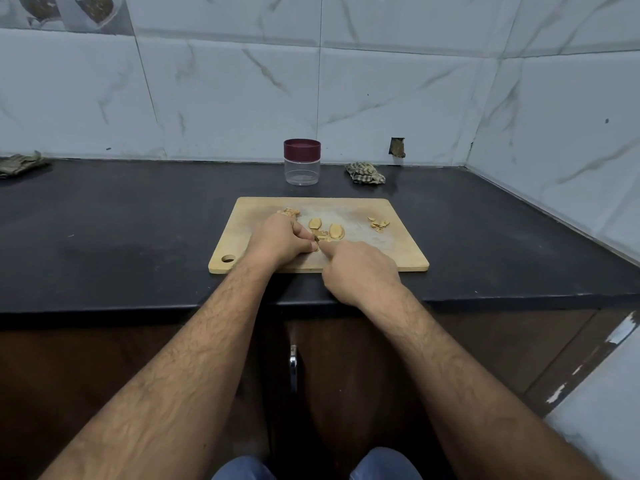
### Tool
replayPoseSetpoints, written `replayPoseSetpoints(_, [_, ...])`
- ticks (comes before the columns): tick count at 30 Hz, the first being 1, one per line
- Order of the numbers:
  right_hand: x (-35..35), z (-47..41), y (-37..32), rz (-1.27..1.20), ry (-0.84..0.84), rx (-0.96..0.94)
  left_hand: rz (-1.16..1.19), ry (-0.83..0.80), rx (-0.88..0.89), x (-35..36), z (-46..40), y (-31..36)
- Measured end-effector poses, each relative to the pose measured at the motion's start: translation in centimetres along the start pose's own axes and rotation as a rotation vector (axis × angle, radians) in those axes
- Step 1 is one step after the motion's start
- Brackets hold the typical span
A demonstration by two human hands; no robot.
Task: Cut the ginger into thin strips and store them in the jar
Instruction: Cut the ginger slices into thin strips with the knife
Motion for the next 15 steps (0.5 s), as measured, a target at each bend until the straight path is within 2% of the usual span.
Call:
replayPoseSetpoints(8, [0.6, 1.8, 1.0, 0.044, -0.007, -0.009, -0.006, -0.010, -0.011, 0.0, -0.1, 0.1])
replayPoseSetpoints(15, [0.9, 2.1, 2.0, -0.112, -0.011, -0.006, 0.001, -0.051, -0.037, 0.0, -0.4, 0.0])
Point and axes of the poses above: each hand's wrist, its own z-axis away from the middle knuckle, its own x-axis out of the palm, y = z × x, the point moved 8 cm from there along -z, towards the middle knuckle, and after that the axes turned 14 degrees about -y, right-handed, at the moved point
